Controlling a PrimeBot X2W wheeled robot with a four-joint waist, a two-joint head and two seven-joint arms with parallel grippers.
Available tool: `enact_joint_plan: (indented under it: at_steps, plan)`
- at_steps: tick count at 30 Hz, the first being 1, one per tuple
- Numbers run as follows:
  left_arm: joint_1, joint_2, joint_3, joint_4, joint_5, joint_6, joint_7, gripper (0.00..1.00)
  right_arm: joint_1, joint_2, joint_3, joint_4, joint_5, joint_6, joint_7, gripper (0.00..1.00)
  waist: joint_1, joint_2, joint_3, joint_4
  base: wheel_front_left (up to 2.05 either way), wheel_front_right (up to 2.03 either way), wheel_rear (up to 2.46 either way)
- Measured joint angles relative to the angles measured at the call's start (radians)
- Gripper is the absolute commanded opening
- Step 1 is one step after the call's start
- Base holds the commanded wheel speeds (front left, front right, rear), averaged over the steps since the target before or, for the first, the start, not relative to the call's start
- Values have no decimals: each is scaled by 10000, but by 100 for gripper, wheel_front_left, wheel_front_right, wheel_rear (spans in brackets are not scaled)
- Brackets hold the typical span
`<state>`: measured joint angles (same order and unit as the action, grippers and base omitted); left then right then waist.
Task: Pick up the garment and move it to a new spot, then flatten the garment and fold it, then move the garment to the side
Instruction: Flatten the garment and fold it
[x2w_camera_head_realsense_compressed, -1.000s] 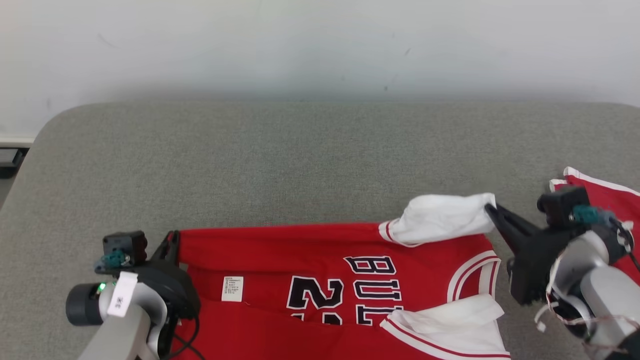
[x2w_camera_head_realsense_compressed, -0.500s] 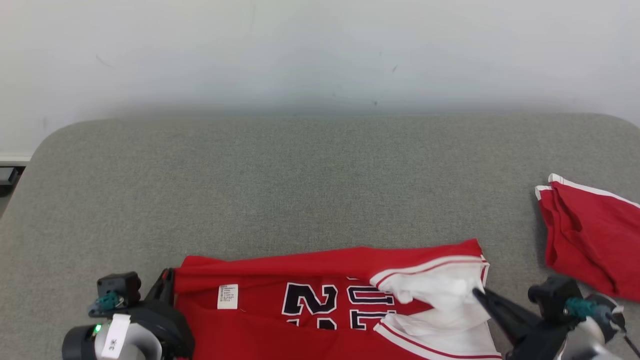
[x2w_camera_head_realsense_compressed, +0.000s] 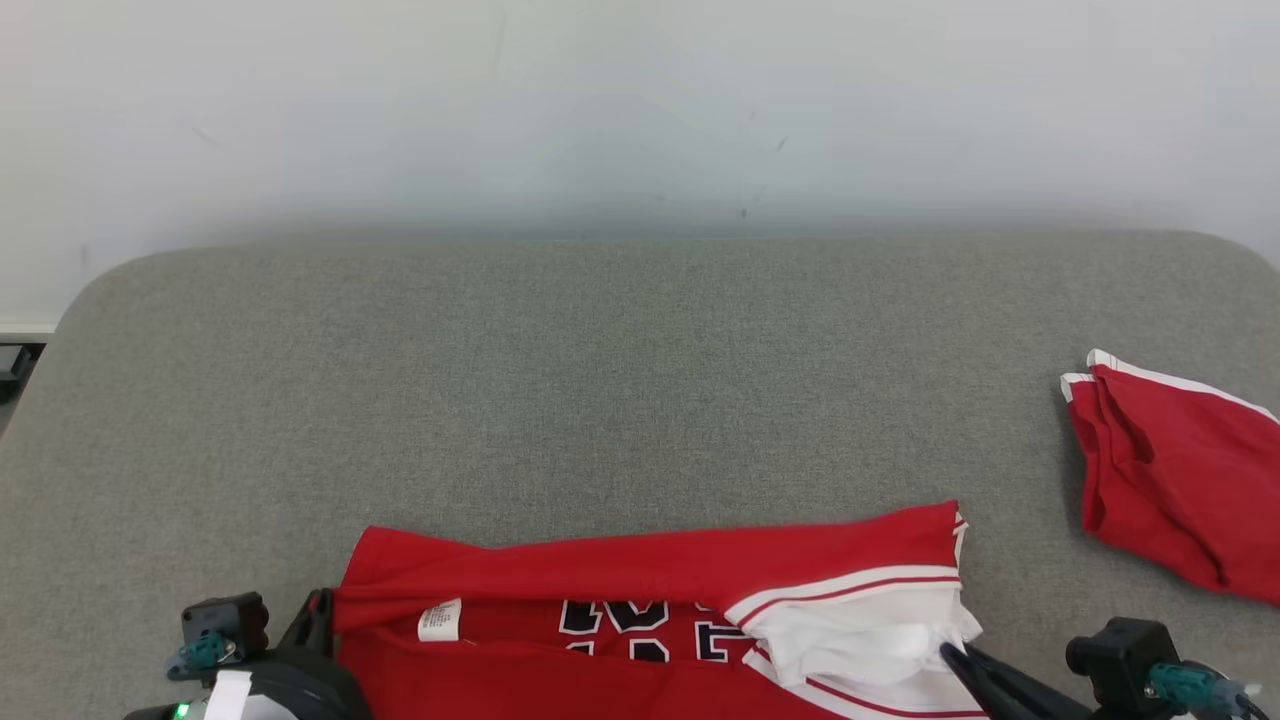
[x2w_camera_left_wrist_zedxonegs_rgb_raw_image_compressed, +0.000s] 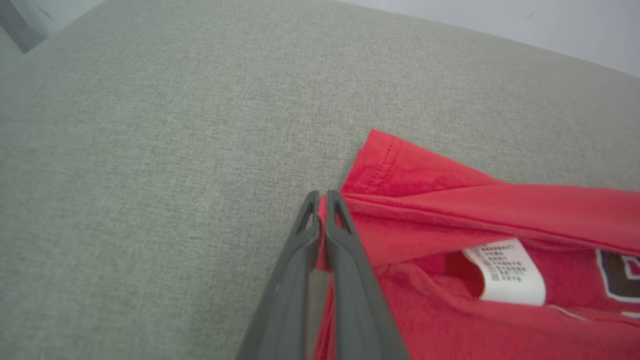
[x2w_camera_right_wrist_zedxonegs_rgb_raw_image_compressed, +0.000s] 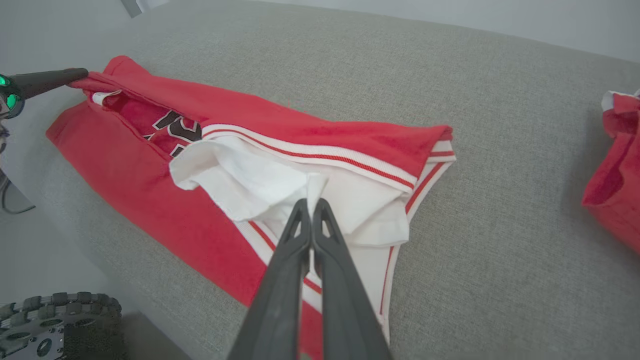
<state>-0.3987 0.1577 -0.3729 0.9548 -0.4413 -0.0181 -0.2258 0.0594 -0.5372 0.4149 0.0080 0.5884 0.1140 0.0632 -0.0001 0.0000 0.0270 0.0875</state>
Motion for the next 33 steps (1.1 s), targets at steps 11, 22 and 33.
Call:
enact_joint_plan:
  at_steps: [11, 22, 33]
  plan:
    - [56, 0, -27, 23, -8, 96, -6, 71, 792, -109, -2, -497, 364, -272, 525, 0, 0, 0, -87, -61, 0, 0, 0]
    - [118, 109, 67, 6, -8, 332, -40, 100, 1234, 56, 36, -474, 1003, -650, 1244, 100, 0, 0, -326, -60, 0, 0, 0]
    - [953, 525, 290, -1478, 130, 802, -217, 100, 1072, 755, -667, -788, 907, -1582, 479, 100, 0, 0, -978, 70, 0, 0, 0]
